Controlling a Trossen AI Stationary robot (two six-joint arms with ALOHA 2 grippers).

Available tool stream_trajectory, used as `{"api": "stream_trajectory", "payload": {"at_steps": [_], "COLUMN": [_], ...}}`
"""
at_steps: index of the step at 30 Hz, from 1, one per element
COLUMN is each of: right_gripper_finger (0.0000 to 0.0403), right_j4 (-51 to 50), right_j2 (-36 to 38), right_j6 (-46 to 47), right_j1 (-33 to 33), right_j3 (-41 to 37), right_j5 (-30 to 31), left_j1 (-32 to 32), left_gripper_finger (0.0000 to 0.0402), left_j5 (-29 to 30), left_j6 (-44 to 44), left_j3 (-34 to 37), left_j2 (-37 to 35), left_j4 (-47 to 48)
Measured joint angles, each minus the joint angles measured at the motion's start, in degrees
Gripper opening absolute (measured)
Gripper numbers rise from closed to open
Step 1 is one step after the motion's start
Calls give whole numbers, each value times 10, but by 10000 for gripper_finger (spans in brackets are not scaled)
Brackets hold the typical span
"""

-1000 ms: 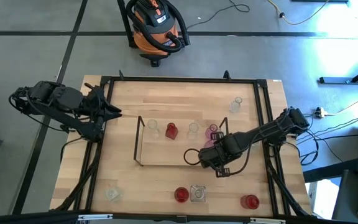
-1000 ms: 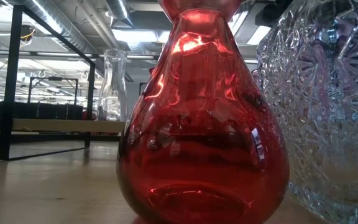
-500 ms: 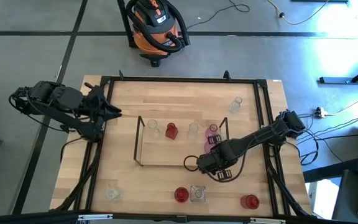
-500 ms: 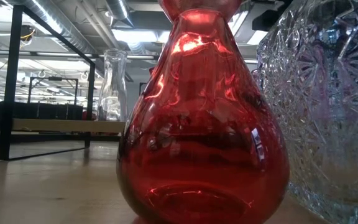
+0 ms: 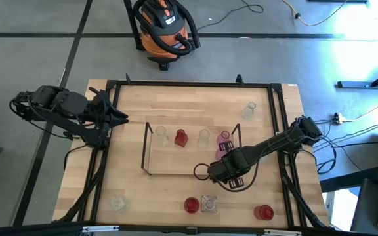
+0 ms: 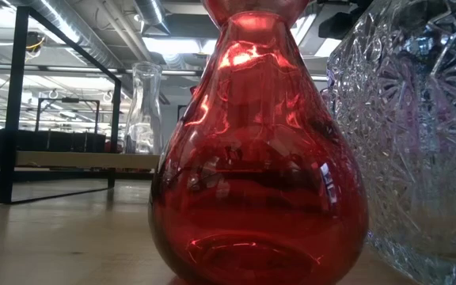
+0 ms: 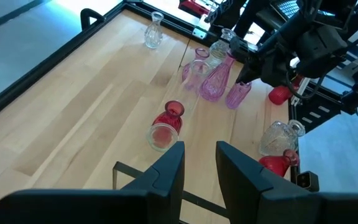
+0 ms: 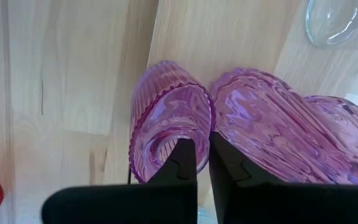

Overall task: Sort vases onto shelf
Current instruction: Put the purple flower vase on the shelf aligned with the other purple flower vase

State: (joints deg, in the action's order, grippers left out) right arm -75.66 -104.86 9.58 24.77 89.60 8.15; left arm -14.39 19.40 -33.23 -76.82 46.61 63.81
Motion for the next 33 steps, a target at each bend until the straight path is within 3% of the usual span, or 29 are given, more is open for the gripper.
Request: {"api": "stream_trajectory", "payload": {"at_steps": [15,25,33], "right_gripper_finger": [7,70,77], "right_j4": [7,12,8], "right_j2": [0,-1,-1], "right_j6": [5,24,26], "right_j1": [0,0,0], "right_j3": [0,-1,-1], "right_j5": [19,38,37], "left_j1": [0,0,0], "left_gripper_finger": [85,85,85], "left_j5": [0,0,0], "left_j6": [-1,-1,-1], "left_j3": [0,0,0], "left_j2": [0,0,0], "left_j4": [0,0,0]}}
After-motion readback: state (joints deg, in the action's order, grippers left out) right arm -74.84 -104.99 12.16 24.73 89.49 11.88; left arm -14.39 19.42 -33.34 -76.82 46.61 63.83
